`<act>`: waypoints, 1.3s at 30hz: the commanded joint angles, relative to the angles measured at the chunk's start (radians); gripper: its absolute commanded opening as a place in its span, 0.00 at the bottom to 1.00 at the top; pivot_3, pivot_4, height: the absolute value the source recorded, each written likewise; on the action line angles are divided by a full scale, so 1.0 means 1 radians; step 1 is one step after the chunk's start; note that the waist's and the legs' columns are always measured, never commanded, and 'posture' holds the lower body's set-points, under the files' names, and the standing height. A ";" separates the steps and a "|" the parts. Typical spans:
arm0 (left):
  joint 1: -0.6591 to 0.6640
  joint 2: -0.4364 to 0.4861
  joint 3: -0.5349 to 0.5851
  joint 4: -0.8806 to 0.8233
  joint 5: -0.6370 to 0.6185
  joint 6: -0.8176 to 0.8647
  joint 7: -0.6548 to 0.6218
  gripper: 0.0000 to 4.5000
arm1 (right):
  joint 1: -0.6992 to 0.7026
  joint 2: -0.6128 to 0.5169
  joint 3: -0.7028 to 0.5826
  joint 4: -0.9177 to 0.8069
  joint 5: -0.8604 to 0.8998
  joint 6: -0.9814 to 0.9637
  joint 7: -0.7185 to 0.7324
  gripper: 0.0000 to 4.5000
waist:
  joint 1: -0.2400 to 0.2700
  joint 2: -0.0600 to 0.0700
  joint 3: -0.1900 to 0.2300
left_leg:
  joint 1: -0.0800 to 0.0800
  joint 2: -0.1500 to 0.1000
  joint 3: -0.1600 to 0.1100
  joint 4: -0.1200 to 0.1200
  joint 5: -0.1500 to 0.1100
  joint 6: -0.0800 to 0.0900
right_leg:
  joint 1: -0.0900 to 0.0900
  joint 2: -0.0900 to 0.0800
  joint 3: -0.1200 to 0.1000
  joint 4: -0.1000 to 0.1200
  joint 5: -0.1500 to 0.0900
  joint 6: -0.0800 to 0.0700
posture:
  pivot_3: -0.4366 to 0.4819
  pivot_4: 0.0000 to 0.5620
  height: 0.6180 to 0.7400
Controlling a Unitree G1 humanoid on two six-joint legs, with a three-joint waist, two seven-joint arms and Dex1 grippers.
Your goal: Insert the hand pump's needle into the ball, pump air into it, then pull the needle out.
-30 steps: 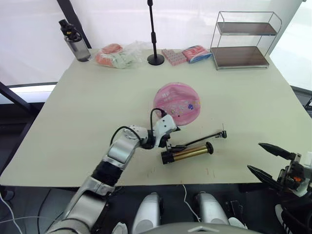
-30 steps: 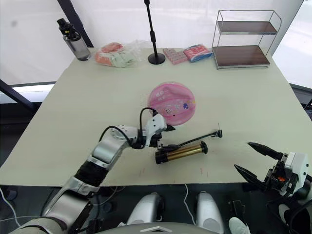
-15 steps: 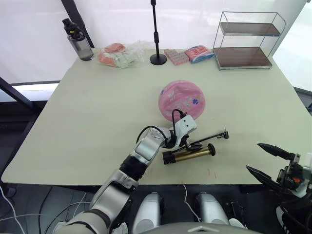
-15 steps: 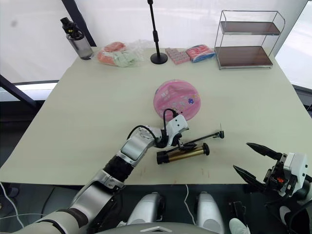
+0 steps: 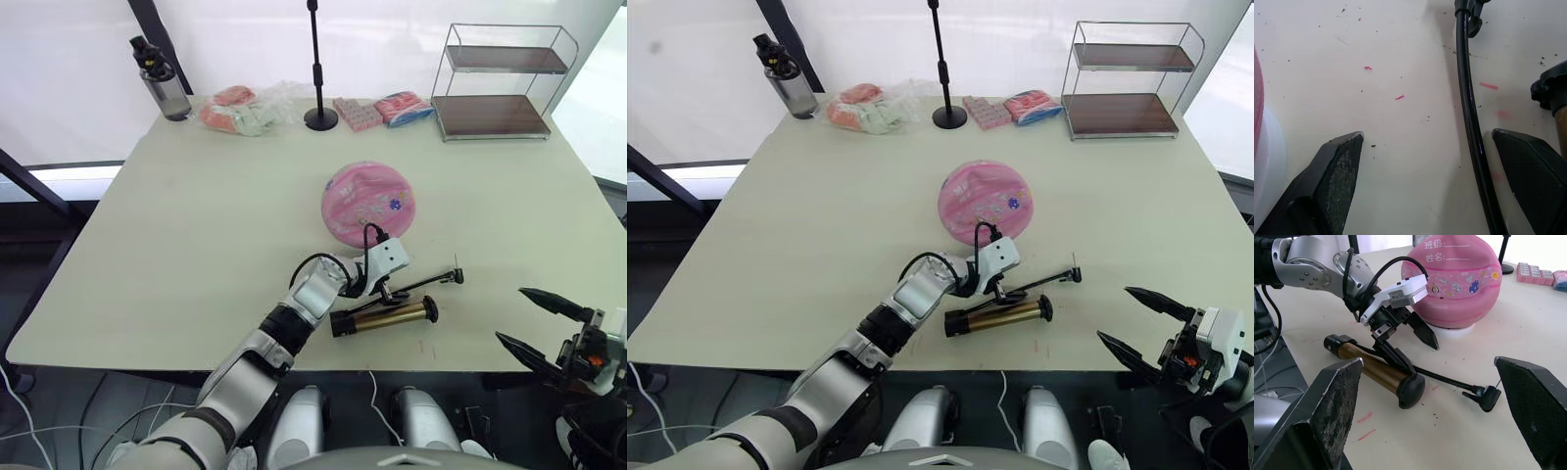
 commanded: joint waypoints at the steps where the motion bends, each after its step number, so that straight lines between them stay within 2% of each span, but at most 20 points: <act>1: 0.015 -0.026 -0.028 0.036 0.011 0.001 -0.026 0.77 | 0.006 0.000 -0.028 -0.009 0.006 -0.020 0.002 1.00 | 0.000 0.000 0.000 | 0.000 0.000 0.000 0.000 0.000 0.000 | 0.000 0.000 0.000 0.000 0.000 0.000 | 0.48 0.27 1.00; 2: 0.016 -0.029 -0.029 0.039 0.011 0.000 -0.029 0.64 | 0.006 -0.001 -0.028 -0.010 0.006 -0.020 0.001 1.00 | 0.000 0.000 0.000 | 0.000 0.000 0.000 0.000 0.000 0.000 | 0.000 0.000 0.000 0.000 0.000 0.000 | 0.48 0.27 1.00; 3: 0.018 -0.032 -0.030 0.041 0.012 0.000 -0.034 0.58 | 0.007 0.000 -0.028 -0.010 0.006 -0.020 0.001 1.00 | 0.000 0.000 0.000 | 0.000 0.000 0.000 0.000 0.000 0.000 | 0.000 0.000 0.000 0.000 0.000 0.000 | 0.48 0.27 1.00; 4: 0.020 -0.034 -0.029 0.042 0.012 0.000 -0.036 0.46 | 0.008 0.000 -0.028 -0.011 0.006 -0.020 0.000 1.00 | 0.000 0.000 0.000 | 0.000 0.000 0.000 0.000 0.000 0.000 | 0.000 0.000 0.000 0.000 0.000 0.000 | 0.48 0.27 1.00; 6: 0.023 -0.036 -0.029 0.039 0.013 0.002 -0.042 0.30 | 0.011 0.002 -0.027 -0.012 0.005 -0.021 -0.002 1.00 | 0.000 0.000 0.000 | 0.000 0.000 0.000 0.000 0.000 0.000 | 0.000 0.000 0.000 0.000 0.000 0.000 | 0.48 0.27 1.00; 8: 0.027 -0.039 -0.028 0.036 0.012 0.006 -0.047 0.07 | 0.012 0.002 -0.027 -0.011 0.004 -0.022 -0.002 1.00 | 0.000 0.000 0.000 | 0.000 0.000 0.000 0.000 0.000 0.000 | 0.000 0.000 0.000 0.000 0.000 0.000 | 0.48 0.27 1.00; 9: 0.029 -0.039 -0.028 0.032 0.012 0.007 -0.051 0.01 | 0.012 0.002 -0.026 -0.010 0.004 -0.022 -0.004 1.00 | 0.000 0.000 0.000 | 0.000 0.000 0.000 0.000 0.000 0.000 | 0.000 0.000 0.000 0.000 0.000 0.000 | 0.48 0.27 1.00; 17: 0.066 -0.035 0.034 -0.038 -0.041 -0.058 -0.058 0.01 | 0.009 0.017 -0.025 -0.009 0.003 -0.015 -0.030 1.00 | 0.000 0.000 0.000 | 0.000 0.000 0.000 0.000 0.000 0.000 | 0.000 0.000 0.000 0.000 0.000 0.000 | 0.48 0.27 1.00; 21: 0.098 -0.015 0.073 -0.112 -0.087 -0.151 -0.093 0.01 | -0.004 0.035 -0.017 -0.020 0.009 0.010 -0.077 1.00 | -0.002 0.000 0.000 | 0.000 0.000 0.000 0.000 0.000 0.000 | 0.000 0.000 0.000 0.000 0.000 0.000 | 0.48 0.27 1.00; 25: 0.137 -0.007 0.112 -0.196 -0.143 -0.176 -0.116 0.01 | -0.025 0.067 -0.003 -0.051 0.031 0.081 -0.175 1.00 | -0.002 0.000 0.000 | 0.000 0.000 0.000 0.000 0.000 0.000 | 0.000 0.000 0.000 0.000 0.000 0.000 | 0.48 0.27 1.00; 31: 0.196 -0.009 0.160 -0.285 -0.224 -0.213 -0.138 0.01 | -0.046 0.099 0.027 -0.173 0.130 0.339 -0.416 1.00 | -0.002 0.001 0.000 | 0.000 0.000 0.000 0.000 0.000 0.000 | 0.000 0.000 0.000 0.000 0.000 0.000 | 0.48 0.27 1.00; 35: 0.211 0.003 0.172 -0.299 -0.255 -0.233 -0.164 0.01 | -0.116 0.121 0.021 -0.250 0.333 0.514 -0.584 1.00 | -0.003 0.001 0.000 | 0.000 0.000 0.000 0.000 0.000 0.000 | 0.000 0.000 0.000 0.001 0.000 0.000 | 0.48 0.27 1.00; 39: 0.205 0.010 0.180 -0.292 -0.272 -0.248 -0.179 0.01 | -0.184 0.082 0.013 -0.263 0.525 0.668 -0.691 1.00 | -0.003 0.001 0.000 | -0.001 0.000 -0.001 0.000 0.000 0.000 | 0.000 0.000 0.000 0.001 0.000 0.000 | 0.48 0.27 1.00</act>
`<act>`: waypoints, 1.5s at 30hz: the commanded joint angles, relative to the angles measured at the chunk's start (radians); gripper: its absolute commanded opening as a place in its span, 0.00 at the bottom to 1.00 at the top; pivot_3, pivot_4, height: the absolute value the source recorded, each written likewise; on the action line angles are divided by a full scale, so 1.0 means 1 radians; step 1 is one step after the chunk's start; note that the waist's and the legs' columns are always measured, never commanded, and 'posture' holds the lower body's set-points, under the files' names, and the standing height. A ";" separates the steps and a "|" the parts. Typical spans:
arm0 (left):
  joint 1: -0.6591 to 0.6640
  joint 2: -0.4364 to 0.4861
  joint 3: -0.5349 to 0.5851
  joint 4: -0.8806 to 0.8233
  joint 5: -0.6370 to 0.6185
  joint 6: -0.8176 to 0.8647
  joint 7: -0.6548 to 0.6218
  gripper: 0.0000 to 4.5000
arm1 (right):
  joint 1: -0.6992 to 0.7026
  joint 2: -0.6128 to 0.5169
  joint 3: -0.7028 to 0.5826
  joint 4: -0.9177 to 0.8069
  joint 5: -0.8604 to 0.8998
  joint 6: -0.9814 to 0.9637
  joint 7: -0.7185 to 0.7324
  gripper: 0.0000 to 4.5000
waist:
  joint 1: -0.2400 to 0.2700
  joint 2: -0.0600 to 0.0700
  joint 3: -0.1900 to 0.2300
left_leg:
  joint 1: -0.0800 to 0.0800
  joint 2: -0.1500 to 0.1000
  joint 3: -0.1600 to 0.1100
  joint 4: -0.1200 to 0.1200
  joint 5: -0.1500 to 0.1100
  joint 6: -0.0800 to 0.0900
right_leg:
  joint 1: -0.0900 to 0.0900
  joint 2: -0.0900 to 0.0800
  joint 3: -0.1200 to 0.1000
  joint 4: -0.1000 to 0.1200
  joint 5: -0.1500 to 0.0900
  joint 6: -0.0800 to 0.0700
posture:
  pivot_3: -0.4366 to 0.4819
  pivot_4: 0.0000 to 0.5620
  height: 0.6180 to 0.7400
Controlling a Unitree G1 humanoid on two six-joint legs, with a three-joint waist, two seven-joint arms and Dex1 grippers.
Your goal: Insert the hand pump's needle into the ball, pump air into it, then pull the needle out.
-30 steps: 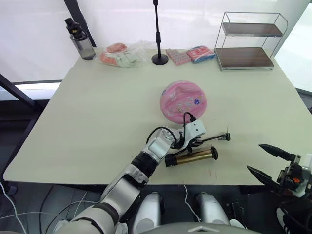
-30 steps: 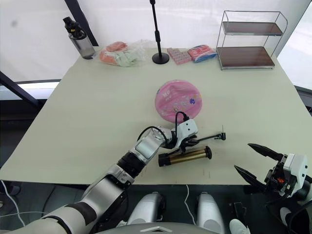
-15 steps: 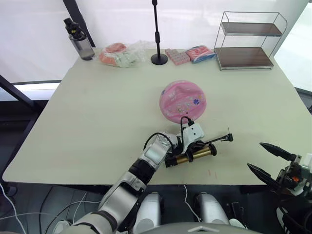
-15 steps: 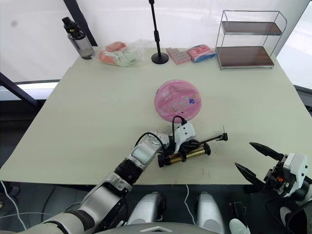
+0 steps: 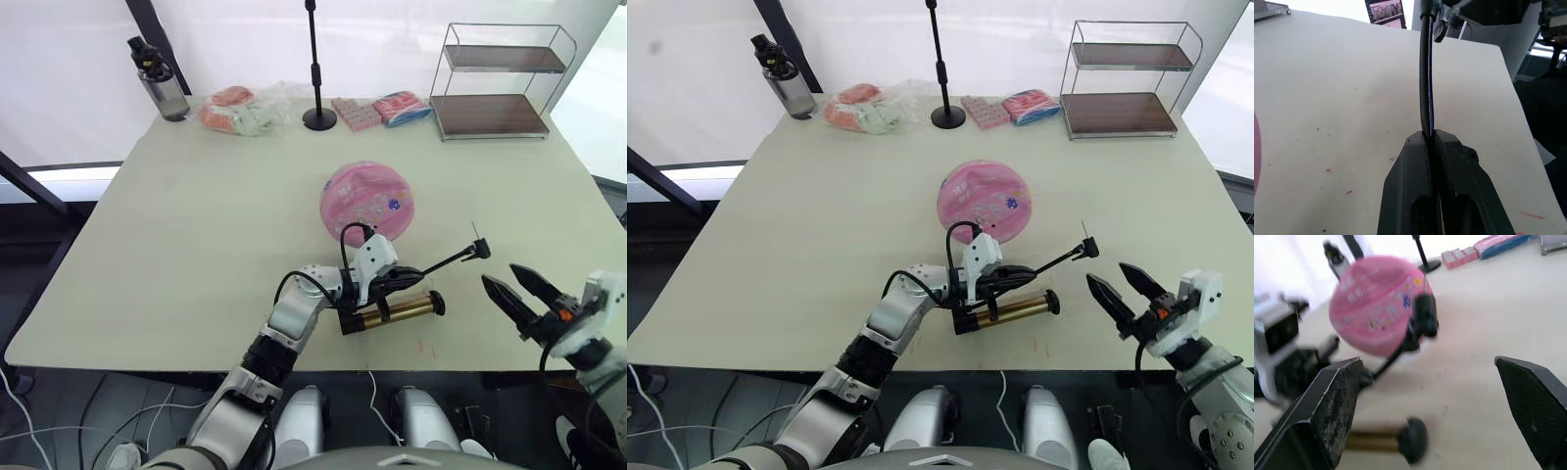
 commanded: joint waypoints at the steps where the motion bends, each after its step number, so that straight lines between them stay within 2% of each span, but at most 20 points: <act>1: -0.013 0.005 0.014 -0.036 -0.029 -0.038 -0.021 0.01 | -0.051 -0.043 -0.028 -0.027 0.178 0.128 -0.101 1.00 | 0.000 0.000 0.000 | 0.000 0.000 0.000 0.000 0.000 0.000 | 0.000 0.000 0.000 0.000 0.000 0.000 | 0.48 0.27 1.00; 5: -0.017 0.010 0.017 -0.028 -0.033 -0.046 -0.024 0.01 | -0.109 -0.073 -0.023 -0.003 0.245 0.197 -0.169 1.00 | 0.000 0.000 0.000 | 0.000 0.000 0.000 0.000 0.000 0.000 | 0.000 0.000 0.000 0.000 0.000 0.000 | 0.48 0.27 1.00; 11: -0.014 0.015 0.014 -0.028 -0.036 -0.054 -0.028 0.01 | -0.157 -0.057 -0.020 0.023 0.290 0.225 -0.228 1.00 | -0.001 0.000 0.000 | 0.000 0.000 0.000 0.000 0.000 0.000 | 0.000 0.000 0.000 0.000 0.000 0.000 | 0.48 0.27 1.00; 32: -0.009 0.030 0.005 -0.021 -0.032 -0.062 -0.043 0.01 | -0.201 -0.055 -0.012 0.019 0.327 0.251 -0.276 1.00 | -0.002 0.000 0.000 | 0.000 0.000 0.000 0.000 0.000 0.000 | 0.000 0.000 0.000 0.000 0.000 0.000 | 0.48 0.27 1.00; 35: -0.010 0.030 0.005 -0.019 -0.032 -0.061 -0.044 0.00 | -0.197 -0.061 -0.012 0.021 0.319 0.256 -0.268 0.85 | -0.002 0.000 0.000 | 0.000 0.000 0.000 0.000 0.000 0.000 | 0.000 0.000 0.000 0.000 0.000 0.000 | 0.48 0.27 1.00; 37: -0.010 0.029 0.005 -0.019 -0.032 -0.062 -0.045 0.00 | -0.196 -0.059 -0.012 0.021 0.318 0.259 -0.269 0.70 | -0.002 0.000 0.000 | 0.000 0.000 0.000 0.000 0.000 0.000 | 0.000 0.000 0.000 0.000 0.000 0.000 | 0.48 0.27 1.00; 39: -0.010 0.029 0.005 -0.019 -0.032 -0.062 -0.046 0.00 | -0.196 -0.056 -0.012 0.017 0.319 0.260 -0.272 0.46 | -0.002 0.000 0.000 | 0.000 0.000 0.000 0.000 0.000 0.000 | 0.000 0.000 0.000 0.000 0.000 0.000 | 0.48 0.27 1.00; 41: -0.010 0.029 0.005 -0.019 -0.032 -0.062 -0.047 0.00 | -0.196 -0.054 -0.011 0.014 0.319 0.262 -0.275 0.28 | -0.002 0.000 0.000 | 0.000 0.000 0.000 0.000 0.000 0.000 | 0.000 0.000 0.000 0.000 0.000 0.000 | 0.48 0.27 1.00; 42: -0.009 0.029 0.004 -0.019 -0.032 -0.062 -0.047 0.00 | -0.198 -0.052 -0.012 0.014 0.322 0.260 -0.280 0.28 | -0.002 0.000 0.000 | 0.000 0.000 0.000 0.000 0.000 0.000 | 0.000 0.000 0.000 0.000 0.000 0.000 | 0.48 0.27 1.00; 43: -0.009 0.030 0.003 -0.019 -0.032 -0.062 -0.048 0.00 | -0.200 -0.049 -0.014 0.014 0.327 0.259 -0.286 0.19 | -0.002 0.000 0.000 | 0.000 0.000 0.000 0.000 0.000 0.000 | 0.000 0.000 0.000 0.000 0.000 0.000 | 0.48 0.27 1.00; 45: -0.008 0.030 0.003 -0.020 -0.032 -0.061 -0.048 0.00 | -0.200 -0.055 -0.014 0.013 0.325 0.262 -0.284 0.10 | -0.002 0.000 0.000 | 0.000 0.000 0.000 0.000 0.000 0.000 | 0.000 0.000 0.000 0.000 0.000 0.000 | 0.48 0.27 1.00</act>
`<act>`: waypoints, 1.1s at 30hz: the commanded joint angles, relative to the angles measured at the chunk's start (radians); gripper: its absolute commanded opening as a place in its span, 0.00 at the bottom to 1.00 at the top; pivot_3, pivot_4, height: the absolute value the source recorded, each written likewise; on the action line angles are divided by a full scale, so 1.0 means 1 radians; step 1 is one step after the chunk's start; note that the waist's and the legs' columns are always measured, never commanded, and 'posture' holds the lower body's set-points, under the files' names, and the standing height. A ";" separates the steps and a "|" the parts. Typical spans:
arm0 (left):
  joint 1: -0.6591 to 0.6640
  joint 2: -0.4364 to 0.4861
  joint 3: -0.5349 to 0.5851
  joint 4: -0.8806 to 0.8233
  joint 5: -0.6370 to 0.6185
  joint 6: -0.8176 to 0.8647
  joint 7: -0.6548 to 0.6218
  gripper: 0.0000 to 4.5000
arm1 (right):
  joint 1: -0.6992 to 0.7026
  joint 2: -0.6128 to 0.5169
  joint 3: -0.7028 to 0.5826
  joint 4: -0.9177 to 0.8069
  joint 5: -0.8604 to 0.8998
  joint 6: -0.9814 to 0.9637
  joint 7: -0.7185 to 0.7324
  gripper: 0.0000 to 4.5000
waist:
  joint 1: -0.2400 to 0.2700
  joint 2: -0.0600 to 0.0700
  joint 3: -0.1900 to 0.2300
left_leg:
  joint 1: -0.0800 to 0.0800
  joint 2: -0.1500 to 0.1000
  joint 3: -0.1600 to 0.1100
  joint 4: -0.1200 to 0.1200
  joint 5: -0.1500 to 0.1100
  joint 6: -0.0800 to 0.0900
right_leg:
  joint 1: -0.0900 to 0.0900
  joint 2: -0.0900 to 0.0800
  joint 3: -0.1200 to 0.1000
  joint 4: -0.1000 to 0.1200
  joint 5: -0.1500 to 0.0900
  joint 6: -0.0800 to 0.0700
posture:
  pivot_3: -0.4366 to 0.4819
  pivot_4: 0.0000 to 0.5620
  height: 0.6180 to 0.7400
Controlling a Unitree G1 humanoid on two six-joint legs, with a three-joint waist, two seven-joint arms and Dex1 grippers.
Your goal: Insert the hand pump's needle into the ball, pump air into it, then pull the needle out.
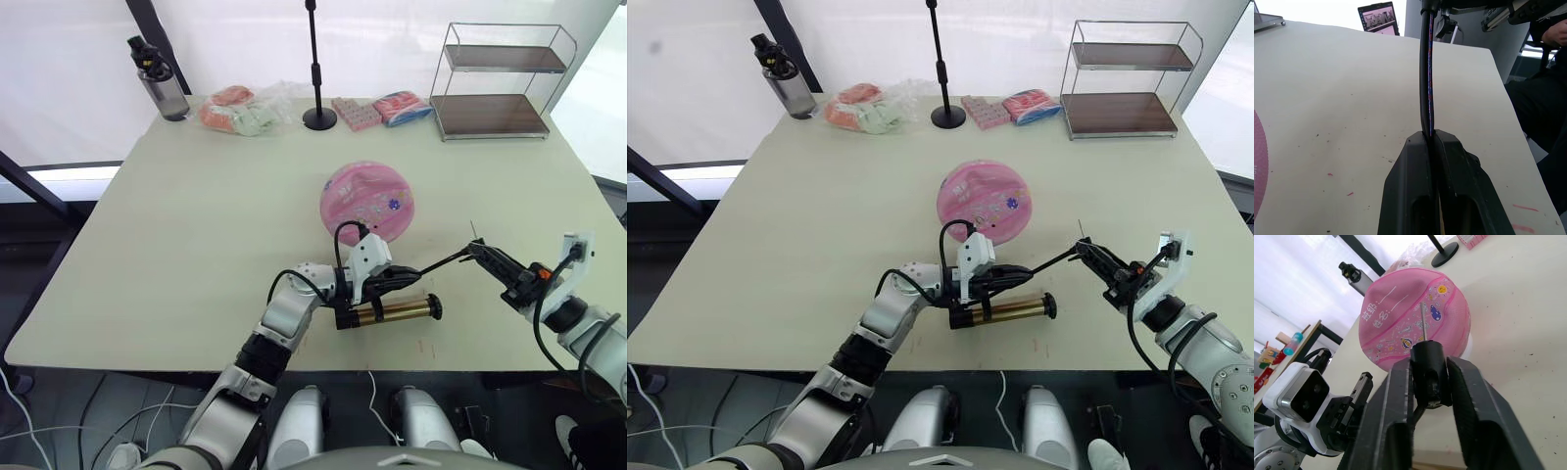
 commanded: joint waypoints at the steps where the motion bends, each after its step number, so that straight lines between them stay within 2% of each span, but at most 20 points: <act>1: -0.005 -0.003 0.003 -0.022 -0.013 -0.024 -0.007 0.00 | -0.006 -0.008 -0.013 -0.032 0.020 0.000 0.004 0.08 | 0.000 0.000 0.000 | 0.000 0.000 0.000 0.000 0.000 0.000 | 0.000 0.000 0.000 0.000 0.000 0.000 | 0.48 0.27 1.00; 15: -0.003 0.000 0.017 -0.025 -0.026 -0.003 -0.006 0.00 | 0.011 -0.004 -0.014 -0.030 -0.006 -0.013 0.026 0.08 | 0.000 0.000 0.000 | 0.000 0.000 0.000 0.000 0.000 0.000 | 0.000 0.000 0.000 0.000 0.000 0.000 | 0.48 0.27 1.00; 18: -0.001 0.004 0.020 -0.032 -0.033 0.001 -0.009 0.25 | 0.016 -0.002 -0.016 -0.028 -0.025 -0.021 0.038 0.08 | 0.000 0.000 0.000 | 0.000 0.000 0.000 0.000 0.000 0.000 | 0.000 0.000 0.000 0.000 0.000 0.000 | 0.48 0.27 1.00; 24: 0.002 0.026 0.040 -0.062 -0.053 0.003 -0.010 0.93 | 0.023 0.006 -0.025 -0.022 -0.068 -0.046 0.062 0.08 | 0.000 0.000 0.000 | 0.000 0.000 0.000 0.000 0.000 0.000 | 0.000 0.000 0.000 0.000 0.000 0.000 | 0.48 0.27 1.00; 25: 0.003 0.032 0.045 -0.071 -0.058 0.006 -0.011 0.99 | 0.023 0.007 -0.024 -0.022 -0.078 -0.053 0.068 0.08 | -0.001 0.000 0.000 | 0.000 0.000 0.000 0.000 0.000 0.000 | 0.000 0.000 0.000 0.000 0.000 0.000 | 0.48 0.27 1.00; 33: 0.036 0.142 0.115 -0.251 -0.128 0.065 -0.035 0.99 | 0.046 0.020 -0.005 -0.047 -0.212 -0.139 0.156 0.08 | -0.001 0.000 0.000 | 0.000 0.000 0.000 0.000 0.000 0.000 | 0.000 0.000 0.000 0.000 0.000 0.000 | 0.48 0.27 1.00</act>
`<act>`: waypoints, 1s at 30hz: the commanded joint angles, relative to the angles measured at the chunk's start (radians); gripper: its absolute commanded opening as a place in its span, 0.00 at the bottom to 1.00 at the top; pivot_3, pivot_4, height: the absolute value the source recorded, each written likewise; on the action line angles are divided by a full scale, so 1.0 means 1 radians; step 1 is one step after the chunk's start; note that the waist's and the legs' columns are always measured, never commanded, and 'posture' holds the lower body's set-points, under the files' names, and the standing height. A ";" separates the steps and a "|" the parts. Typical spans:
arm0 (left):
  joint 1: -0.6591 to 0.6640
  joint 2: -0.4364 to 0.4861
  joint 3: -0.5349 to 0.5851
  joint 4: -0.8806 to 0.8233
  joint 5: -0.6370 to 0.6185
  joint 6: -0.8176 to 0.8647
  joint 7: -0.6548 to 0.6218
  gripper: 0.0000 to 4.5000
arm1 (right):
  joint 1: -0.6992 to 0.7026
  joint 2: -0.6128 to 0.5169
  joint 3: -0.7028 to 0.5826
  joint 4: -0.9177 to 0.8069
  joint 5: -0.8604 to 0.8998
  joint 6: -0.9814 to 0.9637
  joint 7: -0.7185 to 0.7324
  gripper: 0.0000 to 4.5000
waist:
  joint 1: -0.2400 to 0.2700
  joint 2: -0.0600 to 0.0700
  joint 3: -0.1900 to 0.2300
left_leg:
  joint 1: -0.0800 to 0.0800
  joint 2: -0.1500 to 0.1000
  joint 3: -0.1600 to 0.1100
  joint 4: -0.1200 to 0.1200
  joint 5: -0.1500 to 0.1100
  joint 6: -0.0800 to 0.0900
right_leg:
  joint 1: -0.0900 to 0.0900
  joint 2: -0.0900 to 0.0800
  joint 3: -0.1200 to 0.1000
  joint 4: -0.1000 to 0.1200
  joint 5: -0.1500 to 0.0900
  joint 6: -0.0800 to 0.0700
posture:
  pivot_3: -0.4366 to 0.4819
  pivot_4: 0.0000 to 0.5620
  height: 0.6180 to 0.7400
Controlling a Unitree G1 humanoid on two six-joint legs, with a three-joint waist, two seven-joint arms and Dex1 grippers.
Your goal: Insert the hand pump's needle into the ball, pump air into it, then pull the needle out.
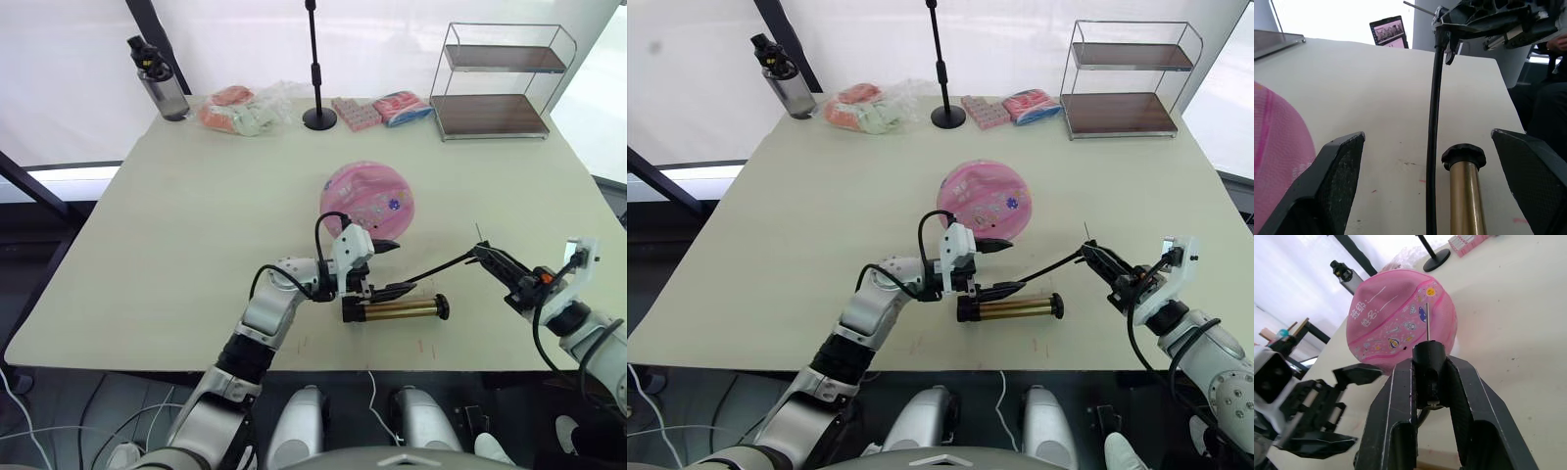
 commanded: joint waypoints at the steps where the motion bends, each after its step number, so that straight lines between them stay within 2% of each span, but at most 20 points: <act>1: 0.008 0.052 0.057 -0.131 -0.056 0.034 -0.009 0.99 | 0.012 -0.008 -0.001 -0.050 -0.077 -0.070 0.069 0.08 | -0.001 0.000 0.000 | 0.000 0.000 0.000 0.000 0.000 0.000 | 0.000 0.000 0.000 0.000 0.000 0.000 | 0.48 0.27 1.00; 8: -0.038 0.166 0.192 -0.180 -0.085 0.085 0.043 0.99 | 0.007 -0.055 0.093 -0.089 -0.317 -0.182 0.178 0.08 | -0.008 0.000 0.000 | 0.000 0.000 0.000 0.000 0.000 0.000 | 0.000 0.000 0.000 0.000 0.000 0.000 | 0.48 0.27 1.00; 13: -0.118 0.228 0.275 -0.101 -0.073 0.081 0.088 0.99 | -0.017 -0.085 0.126 -0.111 -0.355 -0.179 0.223 0.08 | -0.010 0.000 0.000 | 0.000 0.000 0.000 0.000 0.000 0.000 | 0.000 0.000 -0.001 0.000 0.000 0.000 | 0.48 0.27 1.00; 17: -0.173 0.255 0.296 -0.033 -0.068 0.069 0.096 0.99 | -0.052 -0.122 0.141 -0.132 -0.334 -0.126 0.236 0.08 | -0.017 -0.001 0.001 | 0.000 0.000 -0.001 0.000 0.000 0.000 | 0.000 0.000 -0.001 0.000 0.000 0.000 | 0.48 0.27 1.00; 22: -0.266 0.240 0.278 0.079 -0.026 0.073 0.147 0.99 | -0.119 -0.165 0.164 -0.143 -0.333 -0.058 0.228 0.08 | -0.018 -0.002 0.002 | 0.000 0.000 -0.001 0.000 0.000 0.000 | 0.000 0.000 -0.001 0.001 0.000 0.000 | 0.48 0.27 1.00; 30: -0.403 0.185 0.236 0.266 0.012 0.194 0.188 0.99 | -0.147 -0.199 0.184 -0.143 -0.387 0.000 0.200 0.08 | -0.019 -0.004 0.003 | -0.001 0.000 -0.001 0.000 0.000 0.000 | 0.000 0.000 -0.002 0.000 0.000 0.000 | 0.48 0.27 1.00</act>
